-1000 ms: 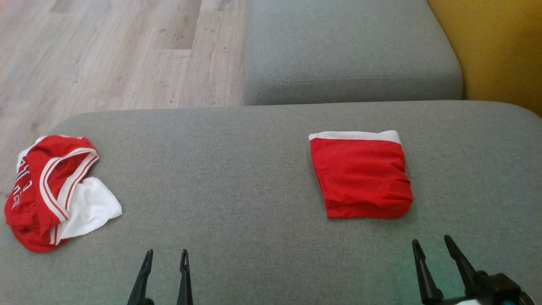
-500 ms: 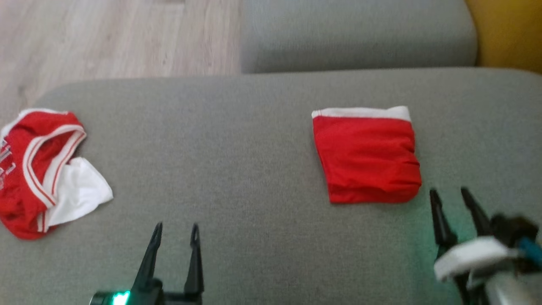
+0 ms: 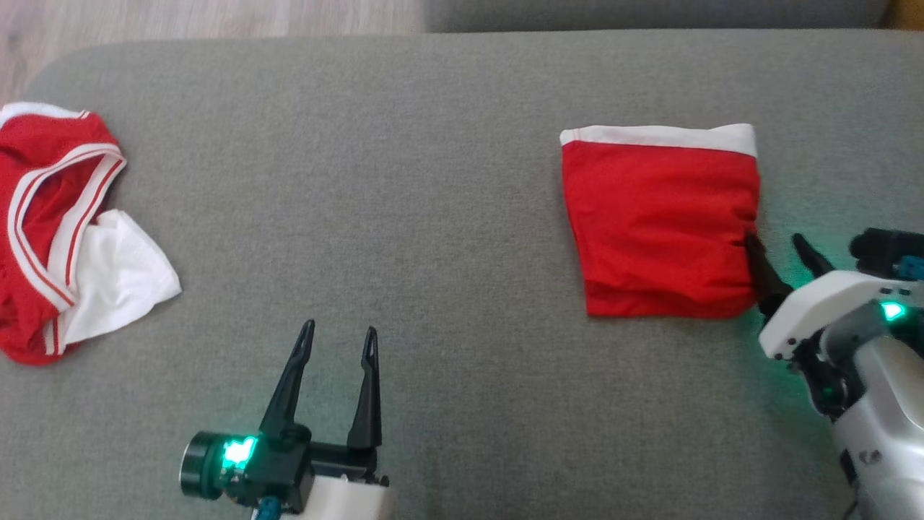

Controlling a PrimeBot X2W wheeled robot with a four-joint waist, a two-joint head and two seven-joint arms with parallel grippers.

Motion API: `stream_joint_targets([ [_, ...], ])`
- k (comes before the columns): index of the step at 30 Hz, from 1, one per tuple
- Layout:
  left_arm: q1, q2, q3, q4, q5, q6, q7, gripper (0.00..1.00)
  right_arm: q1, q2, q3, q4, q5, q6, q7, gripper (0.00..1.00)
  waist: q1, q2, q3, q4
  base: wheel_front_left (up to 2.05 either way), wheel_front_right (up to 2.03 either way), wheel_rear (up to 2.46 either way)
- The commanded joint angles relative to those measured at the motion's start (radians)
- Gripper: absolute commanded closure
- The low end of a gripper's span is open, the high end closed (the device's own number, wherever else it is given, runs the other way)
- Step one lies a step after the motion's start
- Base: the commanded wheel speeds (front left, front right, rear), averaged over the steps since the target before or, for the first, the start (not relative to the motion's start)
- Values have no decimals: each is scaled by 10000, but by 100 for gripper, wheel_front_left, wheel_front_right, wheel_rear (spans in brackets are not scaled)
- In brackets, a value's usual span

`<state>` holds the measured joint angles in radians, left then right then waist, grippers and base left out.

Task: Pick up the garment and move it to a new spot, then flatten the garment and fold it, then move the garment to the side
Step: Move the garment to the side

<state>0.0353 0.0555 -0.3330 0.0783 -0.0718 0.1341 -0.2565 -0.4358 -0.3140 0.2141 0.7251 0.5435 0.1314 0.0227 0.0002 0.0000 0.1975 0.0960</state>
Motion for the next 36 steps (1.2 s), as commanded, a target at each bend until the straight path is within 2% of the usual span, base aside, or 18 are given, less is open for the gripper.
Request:
stream_joint_targets([
  [1, -451, -51, 166, -261, -108, 143, -53, 0, -350, -115, 492, -46, 449, -7, 58, 1, -2, 0, 152, 119, 0, 0, 0],
  [2, -485, -52, 148, -250, -123, 161, -53, 0, -415, -79, 698, 23, 647, -7, 118, 22, -2, 0, 186, 127, 0, 0, 0],
  [4, -520, -52, 155, -244, -151, 215, -53, 0, -536, -109, 1078, 76, 937, -7, 69, 94, -2, 0, 260, 94, 0, 0, 0],
  [5, -529, -52, 169, -250, -157, 242, -53, 0, -612, -161, 1217, 99, 1028, -7, -39, 100, -2, 0, 311, 51, 0, 0, 0],
  [14, -846, -52, 254, -371, -45, 177, -53, 0, -1570, -1233, 1738, 130, 1552, -7, -750, 100, -2, 0, 1129, -764, 0, 0, 0],
  [20, -1393, 41, 289, -351, 224, -38, -53, 0, -2510, -2558, 2000, 22, 1528, -7, -598, 100, -2, 0, 2145, -1619, 0, 0, 0],
  [29, -2297, 261, 188, -310, 587, -287, -53, 0, -3257, -4174, 1248, 389, 1383, -7, -720, 100, -2, 0, 3264, -2070, 0, 0, 0],
  [35, -2435, 320, 173, -207, 584, -323, -53, 0, -3483, -4530, 604, 693, 812, -7, -882, 100, -2, 0, 3471, -2042, 0, 0, 0],
  [36, -2452, 316, 161, -182, 575, -329, -53, 0, -3510, -4540, 471, 812, 627, -7, -949, 82, -2, 0, 3464, -2014, 0, 0, 0],
])
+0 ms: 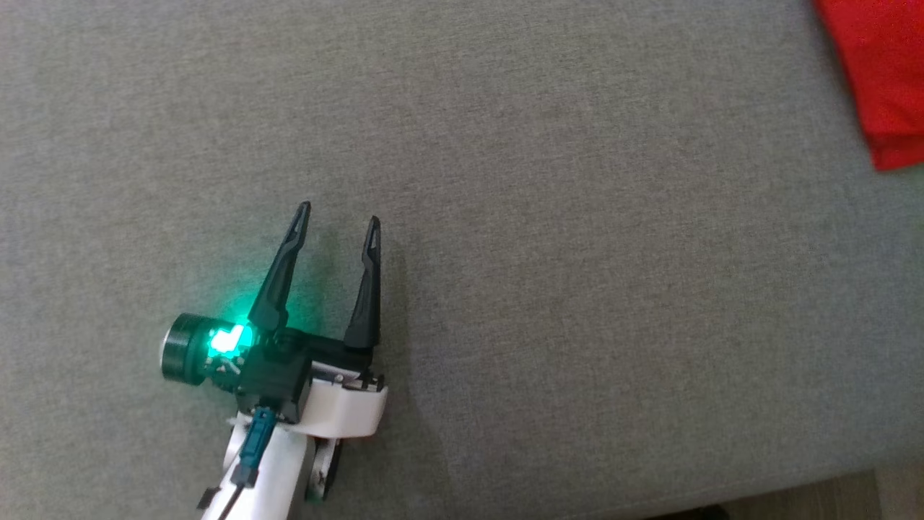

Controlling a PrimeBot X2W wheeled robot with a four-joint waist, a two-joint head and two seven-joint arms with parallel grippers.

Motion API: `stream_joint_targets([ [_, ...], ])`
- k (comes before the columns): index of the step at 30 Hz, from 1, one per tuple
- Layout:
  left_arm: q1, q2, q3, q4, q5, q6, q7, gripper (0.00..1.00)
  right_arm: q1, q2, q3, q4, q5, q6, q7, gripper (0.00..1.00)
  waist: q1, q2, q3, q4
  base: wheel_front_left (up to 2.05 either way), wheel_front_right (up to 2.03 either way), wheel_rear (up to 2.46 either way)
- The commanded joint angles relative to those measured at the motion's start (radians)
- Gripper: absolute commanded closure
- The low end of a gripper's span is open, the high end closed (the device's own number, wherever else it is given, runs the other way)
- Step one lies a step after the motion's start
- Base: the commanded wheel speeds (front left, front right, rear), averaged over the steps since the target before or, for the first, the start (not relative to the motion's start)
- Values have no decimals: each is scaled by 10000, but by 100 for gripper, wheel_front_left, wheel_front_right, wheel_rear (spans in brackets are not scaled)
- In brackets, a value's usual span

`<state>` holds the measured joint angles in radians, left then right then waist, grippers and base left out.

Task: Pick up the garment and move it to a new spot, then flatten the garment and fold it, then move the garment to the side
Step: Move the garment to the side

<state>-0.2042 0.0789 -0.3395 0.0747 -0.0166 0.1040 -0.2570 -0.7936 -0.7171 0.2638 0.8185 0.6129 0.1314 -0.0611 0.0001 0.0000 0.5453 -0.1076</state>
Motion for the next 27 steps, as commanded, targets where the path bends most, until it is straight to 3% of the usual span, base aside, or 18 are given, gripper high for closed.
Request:
stream_joint_targets([
  [1, -76, 73, 205, -105, 9, -39, -47, 0, 43, -503, -157, 28, -291, -7, -169, 0, -1, 0, -48, 65, 0, 0, 0],
  [10, 238, -66, 241, 162, -279, 147, -47, 0, 676, 939, -816, 176, -1279, -7, -880, 0, -1, 0, -1421, 562, 0, 0, 0],
  [18, 1303, -174, 733, 512, -854, 408, -47, 0, 3185, 2797, -377, -1479, -1198, -7, -1469, 0, -1, 0, -3486, 927, 0, 0, 0],
  [19, 1303, -174, 733, 512, -854, 408, -47, 0, 3185, 2797, -377, -1479, -1198, -7, -1469, 0, -1, 0, -3486, 927, 0, 0, 0],
  [22, 1917, -219, 979, 811, -1154, 455, -47, 0, 4476, 3692, -108, -1806, -1237, -7, -1806, 0, -1, 0, -4567, 1114, 0, 0, 0],
  [27, 2397, -235, 1058, 790, -1007, 433, -47, 0, 5517, 4337, -47, -2150, -1792, -7, -1991, 0, -1, 0, -5432, 1393, 0, 0, 0],
])
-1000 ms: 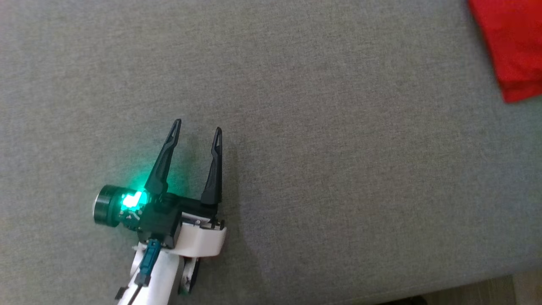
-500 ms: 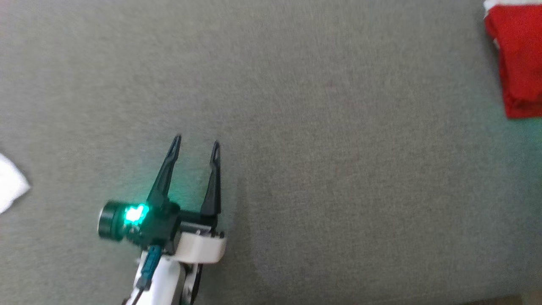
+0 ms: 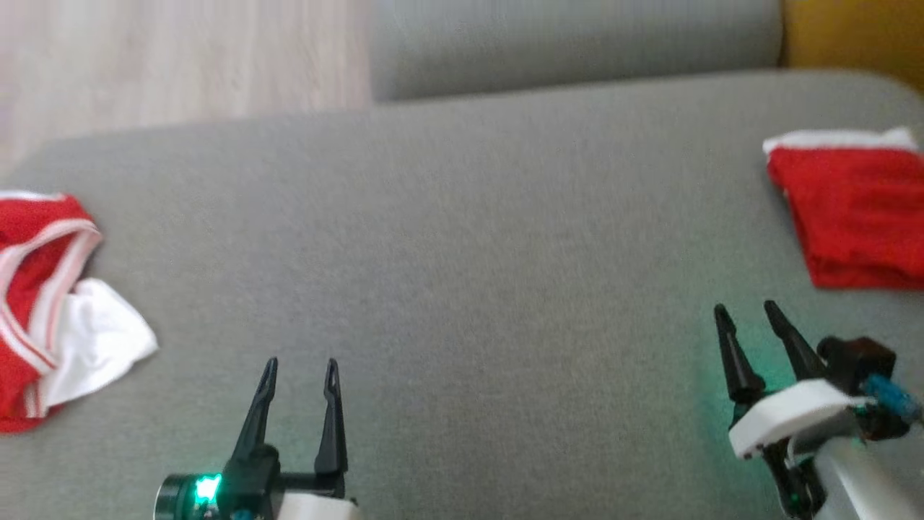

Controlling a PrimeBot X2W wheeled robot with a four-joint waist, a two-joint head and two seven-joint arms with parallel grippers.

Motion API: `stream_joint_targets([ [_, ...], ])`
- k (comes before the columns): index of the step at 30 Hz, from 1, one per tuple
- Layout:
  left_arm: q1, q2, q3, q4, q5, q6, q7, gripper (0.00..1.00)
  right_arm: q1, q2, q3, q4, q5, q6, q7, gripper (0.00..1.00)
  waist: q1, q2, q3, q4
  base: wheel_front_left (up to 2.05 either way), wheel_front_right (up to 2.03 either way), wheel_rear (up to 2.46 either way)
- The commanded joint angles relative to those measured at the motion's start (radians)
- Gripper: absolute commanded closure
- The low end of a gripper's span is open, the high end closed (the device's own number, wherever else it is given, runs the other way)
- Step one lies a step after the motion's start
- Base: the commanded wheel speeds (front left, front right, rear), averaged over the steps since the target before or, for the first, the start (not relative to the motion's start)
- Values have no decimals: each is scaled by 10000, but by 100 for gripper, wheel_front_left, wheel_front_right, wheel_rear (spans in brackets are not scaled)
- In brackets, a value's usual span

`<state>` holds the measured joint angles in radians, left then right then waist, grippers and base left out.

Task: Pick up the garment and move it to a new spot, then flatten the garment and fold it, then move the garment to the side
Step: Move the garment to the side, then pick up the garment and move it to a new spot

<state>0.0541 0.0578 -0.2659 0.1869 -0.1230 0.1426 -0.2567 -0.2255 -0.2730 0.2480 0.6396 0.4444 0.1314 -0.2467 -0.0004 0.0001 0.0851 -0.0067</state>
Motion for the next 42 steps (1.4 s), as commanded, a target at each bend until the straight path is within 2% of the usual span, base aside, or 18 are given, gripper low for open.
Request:
stream_joint_targets([
  [1, -109, -25, 362, -429, 134, 74, -51, 0, 42, -5, -93, -752, -413, -7, -140, 0, 4, -1, -940, 450, 0, 0, 0],
  [6, 263, -24, 681, -979, 395, 166, -51, 0, 1611, 878, -1532, -2940, -2119, -7, -147, 0, 4, -1, -1388, 753, 0, 0, 0],
  [9, 635, -11, 835, -1113, 469, 111, -51, 0, 2539, 1354, -1764, -4010, -2780, -7, -148, 0, 4, -1, -1637, 826, 0, 0, 0],
  [13, 1126, -15, 1077, -1155, 511, 60, -51, 0, 3435, 1706, -1924, -4677, -3123, -7, -149, 0, 4, -1, -1874, 830, 0, 0, 0],
  [20, 1381, -24, 1364, -998, 745, -105, -51, 0, 4286, 2032, -1877, -4863, -3223, -7, -150, 0, 4, -1, -2165, 811, 0, 0, 0],
  [36, 1417, -42, 1482, -693, 875, -213, -51, 0, 4348, 2130, -1883, -4752, -3233, -7, -150, 0, 4, -1, -2394, 854, 0, 0, 0],
  [42, 1402, -44, 1516, -704, 917, -211, -51, 0, 4419, 2145, -1822, -4745, -3228, -7, -150, 0, 4, -1, -2408, 1226, 0, 0, 0],
])
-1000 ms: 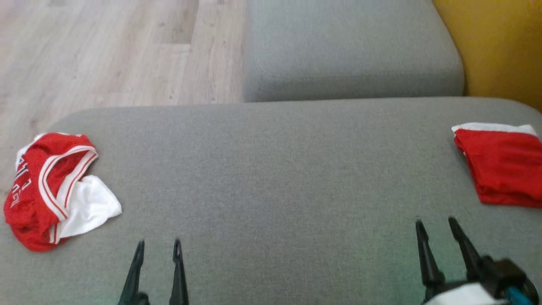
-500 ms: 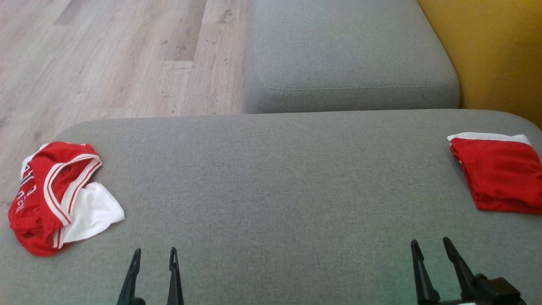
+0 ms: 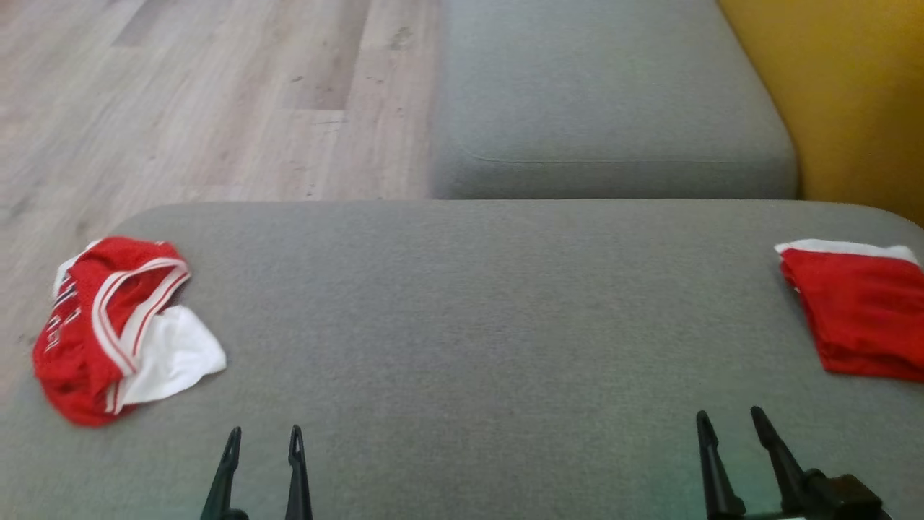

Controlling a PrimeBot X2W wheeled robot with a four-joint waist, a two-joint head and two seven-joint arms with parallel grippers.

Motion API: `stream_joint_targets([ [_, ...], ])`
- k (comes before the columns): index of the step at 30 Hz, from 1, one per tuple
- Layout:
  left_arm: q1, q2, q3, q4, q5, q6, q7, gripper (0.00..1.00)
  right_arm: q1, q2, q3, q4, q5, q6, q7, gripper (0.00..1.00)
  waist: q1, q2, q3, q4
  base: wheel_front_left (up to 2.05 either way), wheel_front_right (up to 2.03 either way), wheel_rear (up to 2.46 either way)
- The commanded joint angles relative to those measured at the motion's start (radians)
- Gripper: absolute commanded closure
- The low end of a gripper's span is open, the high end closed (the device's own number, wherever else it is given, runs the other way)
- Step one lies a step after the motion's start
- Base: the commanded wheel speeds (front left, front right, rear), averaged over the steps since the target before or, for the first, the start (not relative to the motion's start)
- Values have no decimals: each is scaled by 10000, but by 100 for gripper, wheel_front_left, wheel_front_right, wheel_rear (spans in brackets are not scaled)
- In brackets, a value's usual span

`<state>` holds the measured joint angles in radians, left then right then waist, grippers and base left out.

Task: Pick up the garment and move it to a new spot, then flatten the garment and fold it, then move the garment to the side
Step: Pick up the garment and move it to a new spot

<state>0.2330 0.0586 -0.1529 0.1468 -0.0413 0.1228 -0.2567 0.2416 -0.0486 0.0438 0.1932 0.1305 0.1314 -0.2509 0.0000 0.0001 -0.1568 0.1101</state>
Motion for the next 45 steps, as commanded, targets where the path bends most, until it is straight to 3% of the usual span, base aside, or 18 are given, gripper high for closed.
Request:
stream_joint_targets([
  [1, -396, -53, 395, -329, 105, 2, -51, 0, -263, -97, 257, -282, -94, -7, -108, 0, 0, -1, 33, 185, 0, 0, 0],
  [14, -460, 3, 755, -682, 181, 227, -51, 0, -671, -39, 532, -303, -17, -7, -108, 0, 0, -1, 536, 2731, 0, 0, 0],
  [19, -447, -1, 933, -798, 140, 316, -51, 0, -920, -27, 610, -270, -20, -7, -108, 0, 0, -1, 828, 3378, 0, 0, 0],
  [33, -921, -51, 1190, -1290, -97, 423, -51, 0, -969, -330, 625, -207, -227, -7, -109, 0, 0, -1, 1520, 3811, 0, 0, 0],
  [40, -3459, 192, 1758, -1606, -297, 15, -51, 0, -1363, -1237, 681, -450, -424, -7, -109, 0, 0, -1, 3109, 3648, 0, 0, 0],
  [45, -5341, 656, 2057, -539, -275, -145, -51, 0, -1844, -1748, 877, -636, -376, -7, -109, 0, 0, -1, 4008, 3440, 0, 0, 0],
])
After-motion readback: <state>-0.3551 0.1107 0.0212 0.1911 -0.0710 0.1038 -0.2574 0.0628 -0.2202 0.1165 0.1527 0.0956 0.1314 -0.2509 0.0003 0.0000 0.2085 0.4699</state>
